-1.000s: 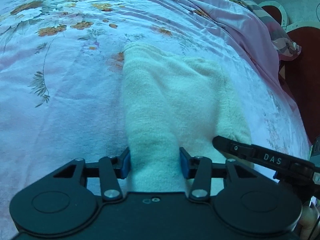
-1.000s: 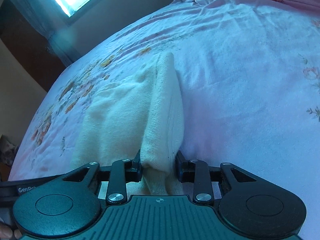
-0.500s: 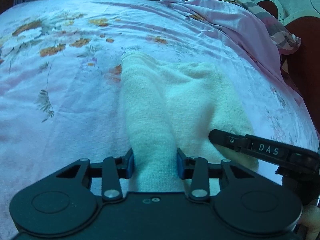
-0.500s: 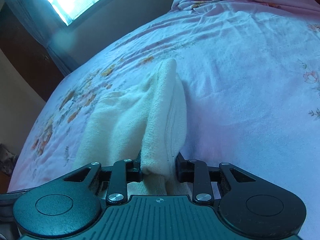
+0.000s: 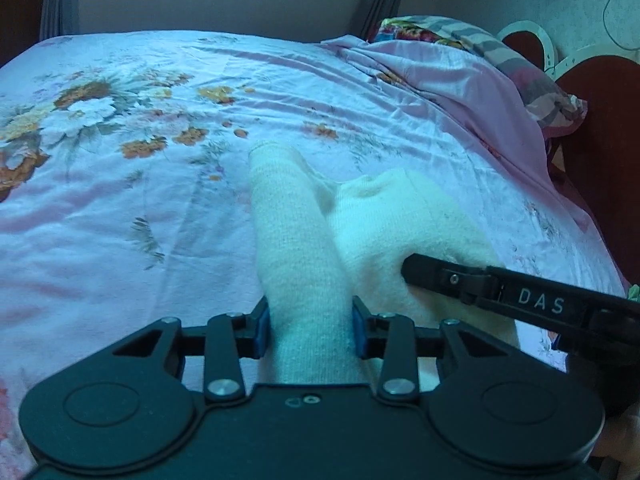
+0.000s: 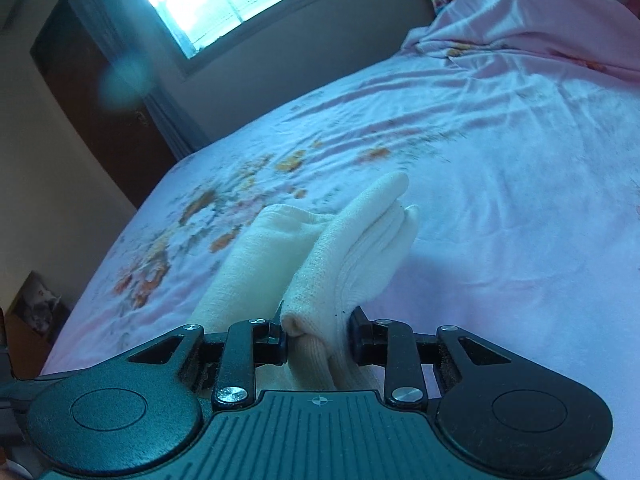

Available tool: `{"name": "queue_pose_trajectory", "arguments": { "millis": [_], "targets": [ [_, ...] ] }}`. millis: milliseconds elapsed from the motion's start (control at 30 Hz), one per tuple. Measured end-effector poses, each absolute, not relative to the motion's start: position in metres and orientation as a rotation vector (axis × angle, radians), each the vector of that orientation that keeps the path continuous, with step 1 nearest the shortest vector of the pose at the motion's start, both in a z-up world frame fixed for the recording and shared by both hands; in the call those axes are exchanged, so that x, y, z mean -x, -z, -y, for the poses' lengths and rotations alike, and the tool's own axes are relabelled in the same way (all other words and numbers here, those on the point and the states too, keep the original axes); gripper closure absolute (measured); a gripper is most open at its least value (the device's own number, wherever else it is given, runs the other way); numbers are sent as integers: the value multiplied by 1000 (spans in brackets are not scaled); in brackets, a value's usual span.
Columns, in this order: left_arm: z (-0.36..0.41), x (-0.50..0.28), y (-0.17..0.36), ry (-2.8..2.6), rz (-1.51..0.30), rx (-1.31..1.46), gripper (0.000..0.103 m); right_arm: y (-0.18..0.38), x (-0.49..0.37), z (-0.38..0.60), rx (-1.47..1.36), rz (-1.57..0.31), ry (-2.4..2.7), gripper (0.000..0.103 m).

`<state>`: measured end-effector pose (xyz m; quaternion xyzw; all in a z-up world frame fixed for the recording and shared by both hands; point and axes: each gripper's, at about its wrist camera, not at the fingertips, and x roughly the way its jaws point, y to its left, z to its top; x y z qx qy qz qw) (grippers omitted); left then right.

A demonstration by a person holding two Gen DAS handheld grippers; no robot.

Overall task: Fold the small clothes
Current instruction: 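Grasp the sweater bundle's end with the right gripper and lift it, then fold the lifted end over onto the bundle and open the right gripper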

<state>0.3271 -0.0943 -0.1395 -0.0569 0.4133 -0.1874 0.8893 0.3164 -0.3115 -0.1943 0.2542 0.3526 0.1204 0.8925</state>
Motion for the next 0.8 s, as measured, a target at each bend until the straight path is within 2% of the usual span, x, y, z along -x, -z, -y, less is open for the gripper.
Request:
{"name": "queue_pose_trajectory", "arguments": {
  "millis": [400, 800],
  "targets": [
    [5, -315, 96, 301, -780, 158, 68, 144, -323, 228, -488, -659, -395, 75],
    [-77, -309, 123, 226, -801, 209, 68, 169, -324, 144, -456, -698, -457, 75]
  ]
}}
